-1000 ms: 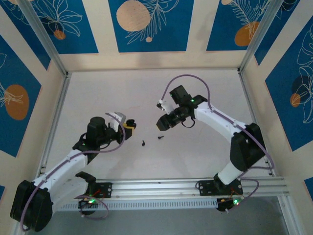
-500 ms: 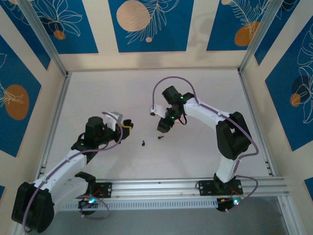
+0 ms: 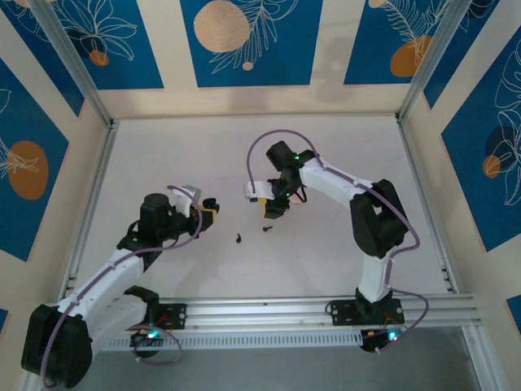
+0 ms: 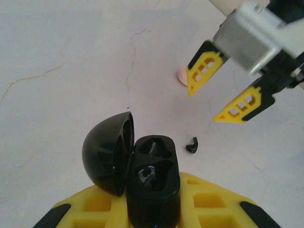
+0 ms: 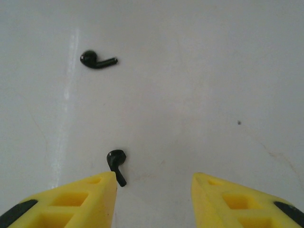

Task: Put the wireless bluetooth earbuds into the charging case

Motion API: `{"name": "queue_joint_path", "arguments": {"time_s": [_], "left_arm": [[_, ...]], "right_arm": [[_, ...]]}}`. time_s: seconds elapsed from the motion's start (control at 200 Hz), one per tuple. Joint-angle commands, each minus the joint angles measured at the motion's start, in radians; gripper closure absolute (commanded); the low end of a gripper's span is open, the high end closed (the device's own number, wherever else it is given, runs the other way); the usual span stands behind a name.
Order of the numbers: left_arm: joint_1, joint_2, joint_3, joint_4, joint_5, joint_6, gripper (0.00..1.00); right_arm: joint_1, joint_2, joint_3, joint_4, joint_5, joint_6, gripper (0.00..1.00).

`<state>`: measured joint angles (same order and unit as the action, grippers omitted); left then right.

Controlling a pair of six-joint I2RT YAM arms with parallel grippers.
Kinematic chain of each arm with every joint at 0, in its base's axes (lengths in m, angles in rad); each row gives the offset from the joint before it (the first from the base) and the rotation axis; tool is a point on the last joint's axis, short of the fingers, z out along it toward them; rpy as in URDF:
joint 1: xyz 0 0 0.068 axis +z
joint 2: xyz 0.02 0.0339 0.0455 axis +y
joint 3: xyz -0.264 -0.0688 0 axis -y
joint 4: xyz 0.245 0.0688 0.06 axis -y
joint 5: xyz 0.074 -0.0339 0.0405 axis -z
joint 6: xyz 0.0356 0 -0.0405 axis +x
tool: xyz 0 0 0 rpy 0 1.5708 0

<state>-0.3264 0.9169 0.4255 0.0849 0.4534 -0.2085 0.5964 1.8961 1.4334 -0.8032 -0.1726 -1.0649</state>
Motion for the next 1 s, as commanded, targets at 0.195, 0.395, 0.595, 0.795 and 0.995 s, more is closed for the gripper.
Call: {"name": "queue_joint_path", "arguments": {"time_s": [0.195, 0.395, 0.595, 0.795, 0.995], "left_arm": [[0.028, -0.018, -0.014, -0.01, 0.044, -0.009, 0.8], [0.036, -0.019, -0.013, -0.008, 0.053, -0.011, 0.81], [0.04, -0.011, -0.013, 0.0, 0.059, -0.014, 0.81], [0.046, -0.006, -0.01, 0.004, 0.071, -0.017, 0.81], [0.049, -0.008, -0.01, 0.001, 0.073, -0.02, 0.81]], "right_arm": [[0.044, 0.05, -0.006, -0.042, 0.054, -0.084, 0.55], [0.061, 0.087, 0.009, -0.07, 0.045, -0.066, 0.54], [0.073, 0.103, -0.012, -0.07, 0.046, -0.048, 0.55], [0.079, 0.132, -0.013, -0.055, 0.092, -0.038, 0.56], [0.078, 0.161, 0.004, -0.06, 0.108, -0.024, 0.57]]}}
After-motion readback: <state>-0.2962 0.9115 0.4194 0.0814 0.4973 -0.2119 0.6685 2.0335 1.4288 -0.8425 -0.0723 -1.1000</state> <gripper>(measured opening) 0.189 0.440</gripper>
